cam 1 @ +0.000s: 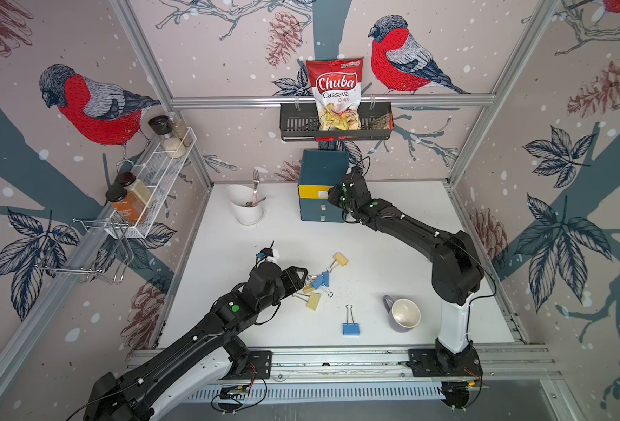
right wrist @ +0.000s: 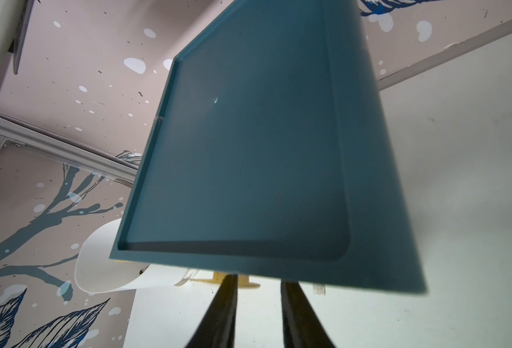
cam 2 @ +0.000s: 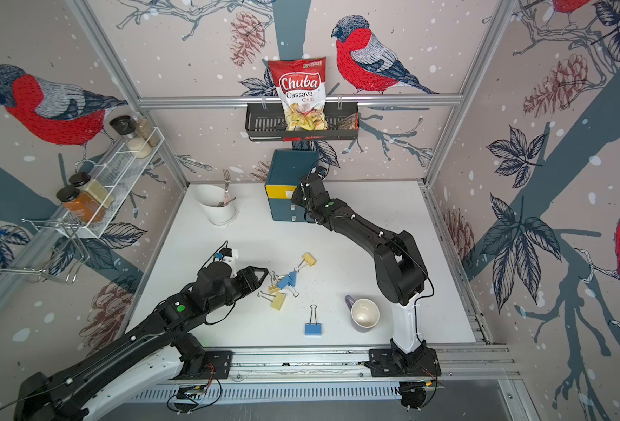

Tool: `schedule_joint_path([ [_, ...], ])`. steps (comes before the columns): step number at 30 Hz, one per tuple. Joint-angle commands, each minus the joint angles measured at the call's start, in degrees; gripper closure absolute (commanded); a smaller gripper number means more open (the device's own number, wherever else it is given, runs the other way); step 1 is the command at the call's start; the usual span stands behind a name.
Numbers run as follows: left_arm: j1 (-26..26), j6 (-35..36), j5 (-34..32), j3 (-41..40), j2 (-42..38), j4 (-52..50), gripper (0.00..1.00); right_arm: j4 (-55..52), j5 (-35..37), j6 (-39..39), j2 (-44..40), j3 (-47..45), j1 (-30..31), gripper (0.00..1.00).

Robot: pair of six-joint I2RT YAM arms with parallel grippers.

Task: Put the binder clips in the drawer according to color
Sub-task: Close the drawer in the storage box, then open the drawer in the storage box.

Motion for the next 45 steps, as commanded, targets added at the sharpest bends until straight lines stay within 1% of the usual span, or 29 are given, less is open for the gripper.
schedule_joint_path([
  [1, 0.2, 0.1, -0.3, -0.1, -0.3, -0.1, 0.40, 2.7, -0.6, 1.6, 0.3, -0.2, -0.1, 0.67],
  [4, 0.2, 0.2, -0.2, -0.1, -0.3, -0.4, 0.40, 4.6, -1.3, 3.0, -1.7, -3.0, 0.0, 0.65],
  [9, 0.2, 0.4, -1.2, -0.2, -1.3, -1.3, 0.40, 13.0, -1.4, 7.9, -8.2, -14.3, 1.2, 0.53],
  [11, 0.2, 0.4, -1.5, -0.2, -1.4, -1.2, 0.39, 16.8, -3.2, 10.6, -9.2, -17.8, 1.3, 0.52],
  [13, 0.2, 0.5, -1.5, -0.3, -1.4, -0.9, 0.39, 19.6, -5.3, 12.7, -8.7, -19.5, 1.5, 0.52],
  [16, 0.2, 0.5, -1.5, -0.4, -1.3, -0.8, 0.39, 21.5, -6.7, 15.6, -6.9, -20.0, 1.6, 0.53],
  [20, 0.2, 0.5, -1.3, -0.6, -1.8, -0.9, 0.39, 27.7, -6.1, 19.2, -6.1, -22.9, 1.7, 0.53],
  [27, 0.2, 0.5, -2.0, -0.7, -3.1, -1.9, 0.39, 35.5, -6.1, 27.4, -1.6, -24.8, 1.6, 0.54],
  [31, 0.2, 0.5, -2.1, -0.7, -3.9, -2.7, 0.39, 38.7, -5.6, 29.9, 0.1, -25.4, 1.2, 0.55],
  [36, 0.2, 0.4, -2.4, -1.3, -4.9, -3.0, 0.39, 39.5, -4.8, 31.4, 2.0, -24.2, 1.4, 0.56],
  [45, 0.2, 0.4, -2.4, -1.3, -5.5, -3.4, 0.39, 42.3, -4.9, 35.0, 5.5, -23.4, 0.5, 0.59],
])
